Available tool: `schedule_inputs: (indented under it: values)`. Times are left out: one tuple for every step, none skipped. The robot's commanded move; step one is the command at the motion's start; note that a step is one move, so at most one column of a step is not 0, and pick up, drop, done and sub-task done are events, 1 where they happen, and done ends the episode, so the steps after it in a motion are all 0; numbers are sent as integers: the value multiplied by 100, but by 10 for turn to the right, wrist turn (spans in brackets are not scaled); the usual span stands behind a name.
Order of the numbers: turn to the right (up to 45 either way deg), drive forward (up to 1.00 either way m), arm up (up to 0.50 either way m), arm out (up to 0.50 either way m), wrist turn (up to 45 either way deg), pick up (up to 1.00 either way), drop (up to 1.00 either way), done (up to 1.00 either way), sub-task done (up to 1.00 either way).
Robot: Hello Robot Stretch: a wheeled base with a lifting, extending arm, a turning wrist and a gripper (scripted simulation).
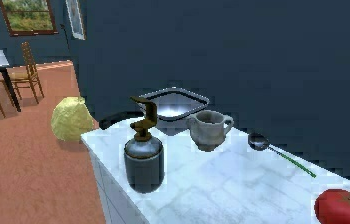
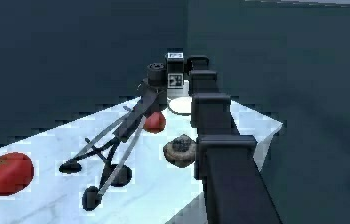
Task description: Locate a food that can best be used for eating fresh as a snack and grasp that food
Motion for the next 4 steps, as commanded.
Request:
schedule_inputs:
  values:
    - [0, 0, 0, 0, 450, 0, 0, 0, 0]
    - [0, 0, 0, 0, 450, 0, 0, 0, 0]
    - [0, 0, 0, 0, 300, 0, 0, 0, 0]
    - [0, 0, -10, 0, 0, 0, 0, 0, 0]
